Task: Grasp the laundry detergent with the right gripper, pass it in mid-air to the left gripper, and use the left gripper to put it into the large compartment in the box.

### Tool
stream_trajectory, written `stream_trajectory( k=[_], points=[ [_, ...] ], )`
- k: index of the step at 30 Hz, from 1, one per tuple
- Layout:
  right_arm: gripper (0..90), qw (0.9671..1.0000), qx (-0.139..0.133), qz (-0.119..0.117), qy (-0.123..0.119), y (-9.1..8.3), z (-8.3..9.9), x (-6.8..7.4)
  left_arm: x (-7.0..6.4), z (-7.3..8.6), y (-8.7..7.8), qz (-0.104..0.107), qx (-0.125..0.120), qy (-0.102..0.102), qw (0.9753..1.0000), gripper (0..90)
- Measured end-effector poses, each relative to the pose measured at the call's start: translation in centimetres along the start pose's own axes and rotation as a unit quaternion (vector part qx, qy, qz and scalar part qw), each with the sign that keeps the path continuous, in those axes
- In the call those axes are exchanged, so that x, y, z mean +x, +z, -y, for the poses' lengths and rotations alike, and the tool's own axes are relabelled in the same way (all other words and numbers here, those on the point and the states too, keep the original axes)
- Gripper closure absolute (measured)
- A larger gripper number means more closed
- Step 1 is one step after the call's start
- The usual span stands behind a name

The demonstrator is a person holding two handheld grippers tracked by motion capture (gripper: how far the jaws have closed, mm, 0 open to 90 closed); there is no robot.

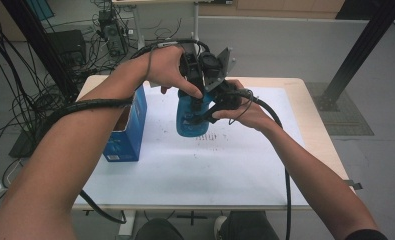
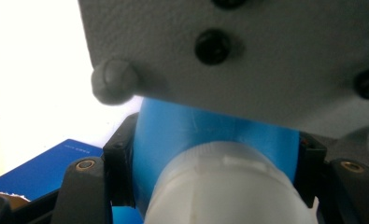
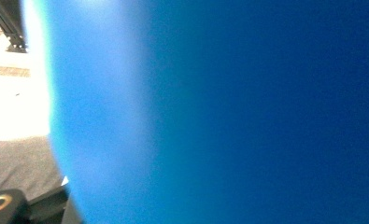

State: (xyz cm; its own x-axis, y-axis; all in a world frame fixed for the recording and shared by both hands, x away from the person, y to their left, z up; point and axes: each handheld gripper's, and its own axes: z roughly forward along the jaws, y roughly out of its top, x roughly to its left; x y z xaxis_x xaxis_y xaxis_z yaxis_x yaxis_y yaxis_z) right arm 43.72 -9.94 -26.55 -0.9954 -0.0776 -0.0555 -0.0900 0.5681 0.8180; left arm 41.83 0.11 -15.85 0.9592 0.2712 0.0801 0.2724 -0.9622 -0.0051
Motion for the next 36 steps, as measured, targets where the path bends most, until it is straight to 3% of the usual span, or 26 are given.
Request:
stream_trajectory(
  k=[36],
  points=[
    [41.2, 1.0, -0.001, 0.0, 0.001, 0.13, 0.19, -0.09, 0.09, 0.15, 0.12, 0.0, -0.002, -0.005, 1.0, 36.6]
  ],
)
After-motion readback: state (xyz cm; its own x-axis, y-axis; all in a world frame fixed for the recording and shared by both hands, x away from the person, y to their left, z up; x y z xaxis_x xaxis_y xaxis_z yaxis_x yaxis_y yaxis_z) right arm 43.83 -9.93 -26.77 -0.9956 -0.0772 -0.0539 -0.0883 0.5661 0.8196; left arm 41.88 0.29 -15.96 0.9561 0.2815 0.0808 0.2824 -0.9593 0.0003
